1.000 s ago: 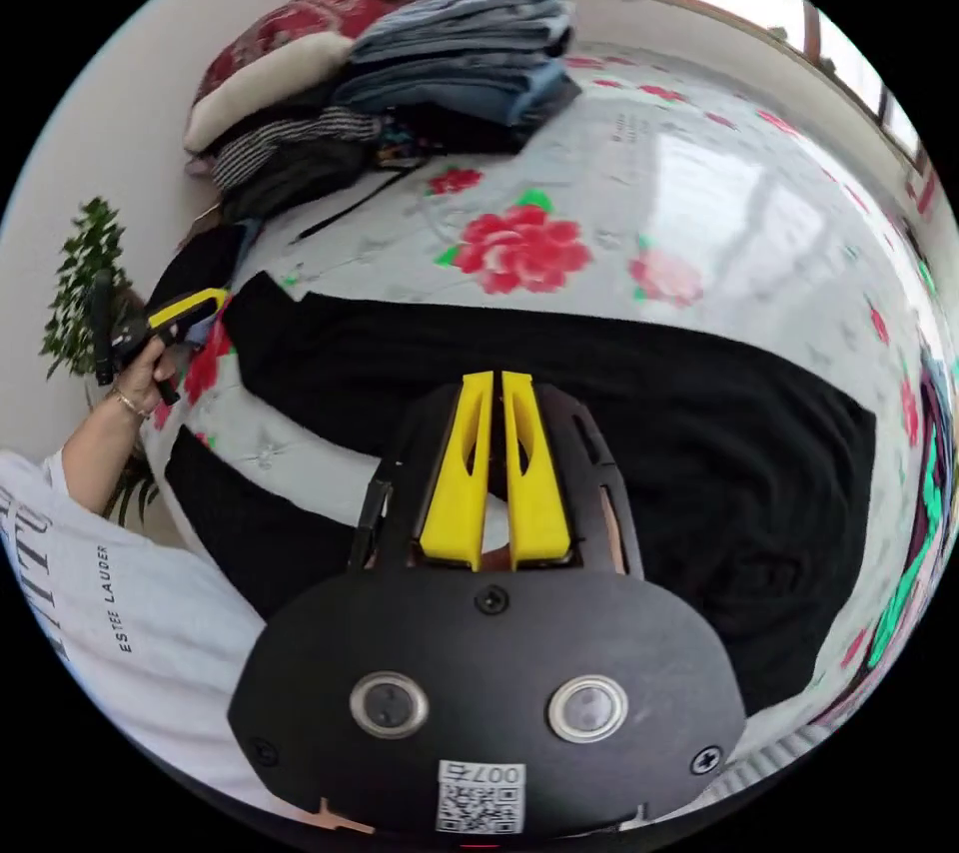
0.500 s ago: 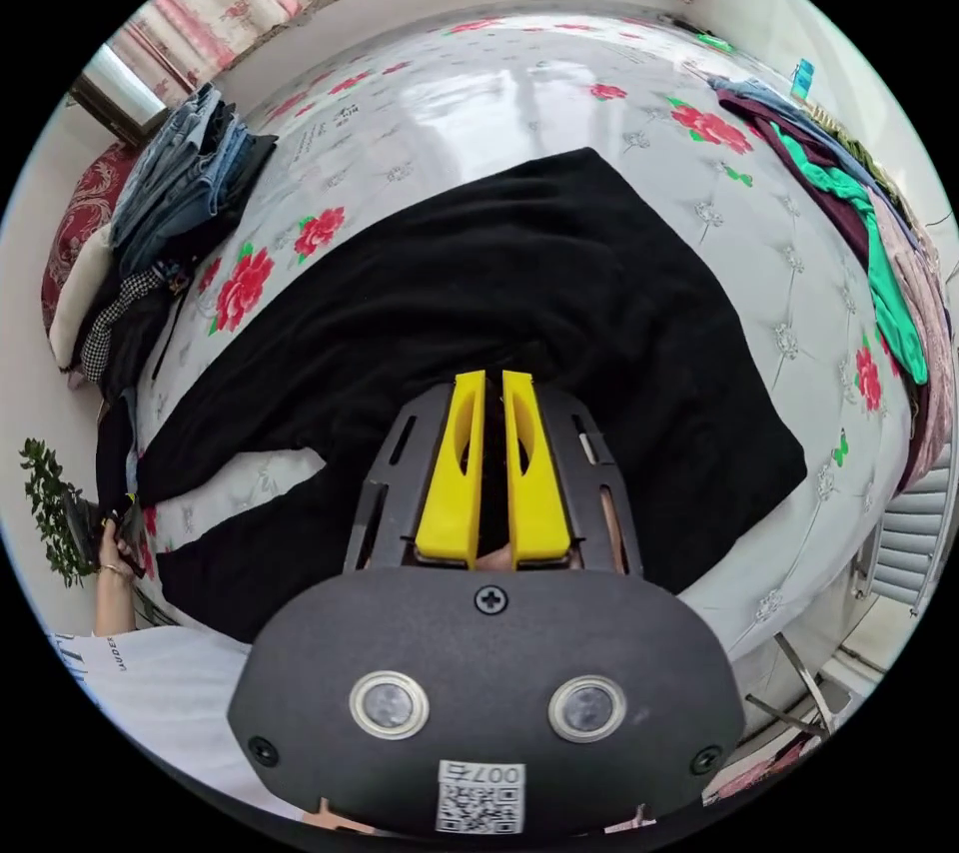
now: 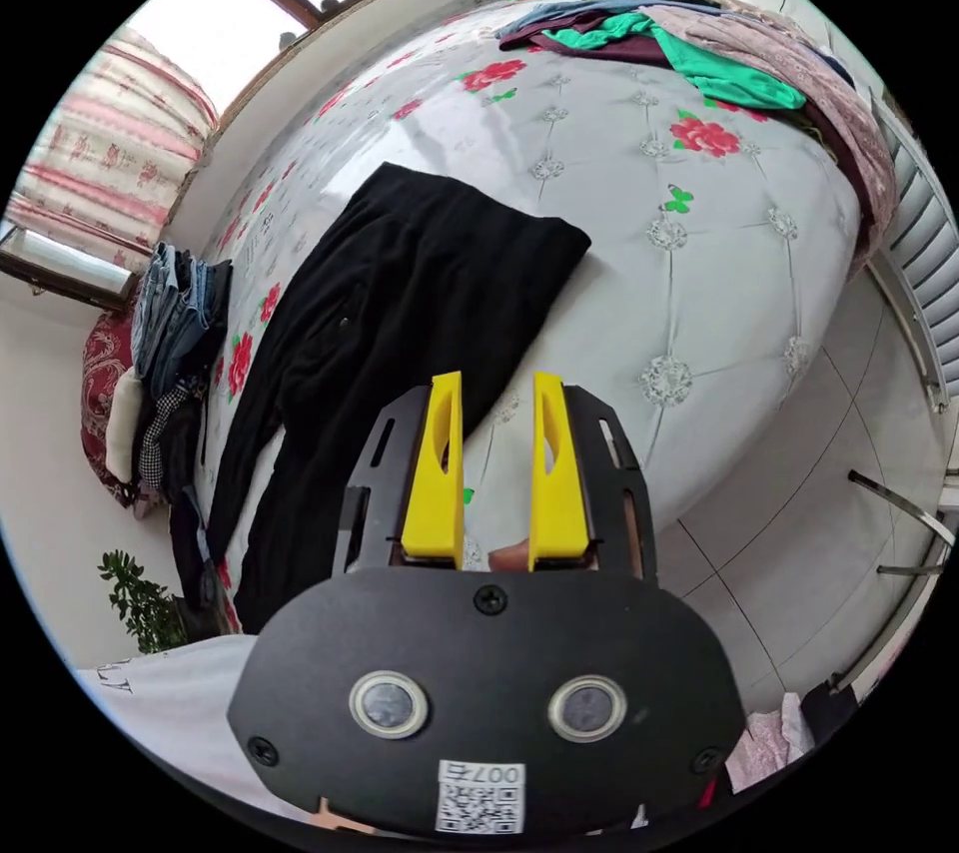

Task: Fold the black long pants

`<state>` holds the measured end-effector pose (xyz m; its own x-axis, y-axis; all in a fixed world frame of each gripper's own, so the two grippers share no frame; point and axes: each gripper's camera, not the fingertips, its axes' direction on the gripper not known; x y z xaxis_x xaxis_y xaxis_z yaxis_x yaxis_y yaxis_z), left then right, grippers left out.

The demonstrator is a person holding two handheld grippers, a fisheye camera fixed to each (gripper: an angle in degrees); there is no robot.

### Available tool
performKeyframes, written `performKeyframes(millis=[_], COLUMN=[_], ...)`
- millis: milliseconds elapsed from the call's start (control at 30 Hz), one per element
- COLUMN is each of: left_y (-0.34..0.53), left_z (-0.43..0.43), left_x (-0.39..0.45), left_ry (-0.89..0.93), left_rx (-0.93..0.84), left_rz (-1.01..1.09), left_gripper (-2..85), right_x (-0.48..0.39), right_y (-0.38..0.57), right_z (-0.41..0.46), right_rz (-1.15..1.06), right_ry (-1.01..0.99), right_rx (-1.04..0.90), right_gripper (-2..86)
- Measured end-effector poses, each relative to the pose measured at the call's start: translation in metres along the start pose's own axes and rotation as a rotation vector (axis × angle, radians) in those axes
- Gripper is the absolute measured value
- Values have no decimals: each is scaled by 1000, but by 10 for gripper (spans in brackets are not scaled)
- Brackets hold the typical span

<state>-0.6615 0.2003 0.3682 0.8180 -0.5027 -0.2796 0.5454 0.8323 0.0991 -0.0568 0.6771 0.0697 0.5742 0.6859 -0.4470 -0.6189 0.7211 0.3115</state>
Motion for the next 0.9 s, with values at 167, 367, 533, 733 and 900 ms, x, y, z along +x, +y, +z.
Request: performKeyframes(millis=[167,367,533,733,900], left_y=[7,-6,0,3,-12], left_z=[-3,-19,-43,-77,-101], left_x=[31,-25,-101,-149,-172], left_ry=[-231,-18,313,650,774], left_rx=[50,6,105,265,379], left_rz=[209,80,-149,-232,-301], left_gripper=[-1,-9,-10,-10,-10], right_x=[20,42,74,96,76], right_y=[-5,-6,-4,-1,-9], right_z=[22,18,-9,-35,-49], right_rz=[9,-48,-67,-53,-98], right_ry=[9,-6,-131,-293,-321], right_rx=[-26,-28,20,103,175], right_gripper=[38,3,-2,-2,-2])
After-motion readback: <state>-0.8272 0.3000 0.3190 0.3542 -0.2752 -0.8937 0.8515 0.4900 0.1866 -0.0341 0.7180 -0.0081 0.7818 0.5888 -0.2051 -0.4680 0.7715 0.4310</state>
